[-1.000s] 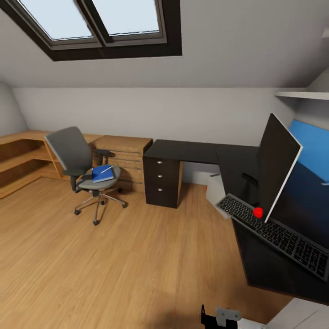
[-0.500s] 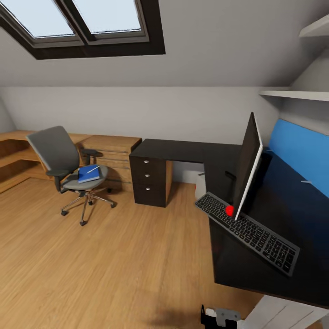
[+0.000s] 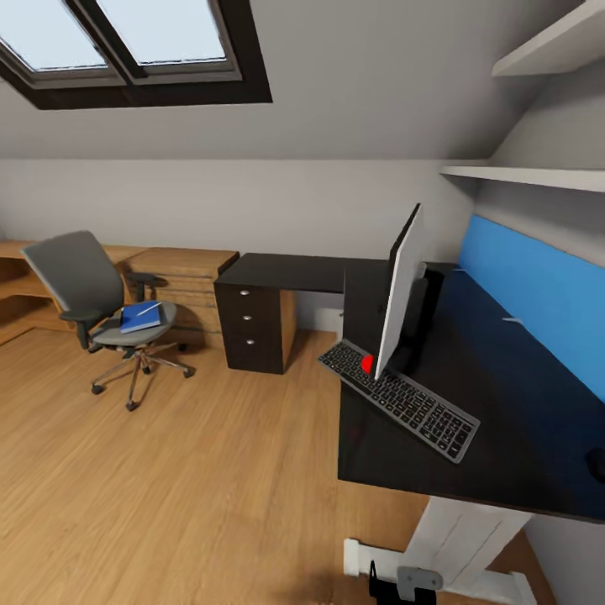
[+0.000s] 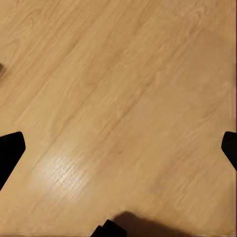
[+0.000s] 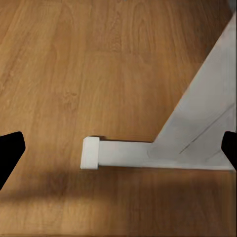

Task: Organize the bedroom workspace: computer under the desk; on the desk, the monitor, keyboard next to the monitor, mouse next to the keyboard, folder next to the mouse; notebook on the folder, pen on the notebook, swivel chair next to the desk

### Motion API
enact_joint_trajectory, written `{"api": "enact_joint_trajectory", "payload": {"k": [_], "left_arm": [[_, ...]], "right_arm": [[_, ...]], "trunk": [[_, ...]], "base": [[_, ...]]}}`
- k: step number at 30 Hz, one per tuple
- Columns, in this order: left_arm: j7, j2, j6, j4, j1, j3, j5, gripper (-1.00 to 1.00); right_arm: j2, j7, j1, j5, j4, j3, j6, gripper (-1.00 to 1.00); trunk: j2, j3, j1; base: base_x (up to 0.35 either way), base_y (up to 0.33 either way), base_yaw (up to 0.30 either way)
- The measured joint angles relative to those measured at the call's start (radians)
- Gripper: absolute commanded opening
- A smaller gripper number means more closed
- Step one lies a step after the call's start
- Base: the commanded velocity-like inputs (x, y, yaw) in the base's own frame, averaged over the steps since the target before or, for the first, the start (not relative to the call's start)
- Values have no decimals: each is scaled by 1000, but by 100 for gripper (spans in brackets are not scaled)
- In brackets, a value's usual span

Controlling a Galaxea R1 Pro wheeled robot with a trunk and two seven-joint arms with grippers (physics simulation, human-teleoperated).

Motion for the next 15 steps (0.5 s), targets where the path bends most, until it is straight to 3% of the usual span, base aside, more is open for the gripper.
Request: {"api": "enact_joint_trajectory", "payload": {"k": [7, 15], "left_arm": [[0, 0, 0, 0, 0, 0, 0, 100], [1, 0, -3, 0, 0, 0, 0, 100]], "right_arm": [[-1, 1, 0, 0, 0, 0, 0, 100], [-2, 1, 0, 1, -1, 0, 0, 100]], "trunk": [[0, 0, 0], [7, 3, -4]], "base": [[-107, -292, -254], [-22, -65, -229]]}}
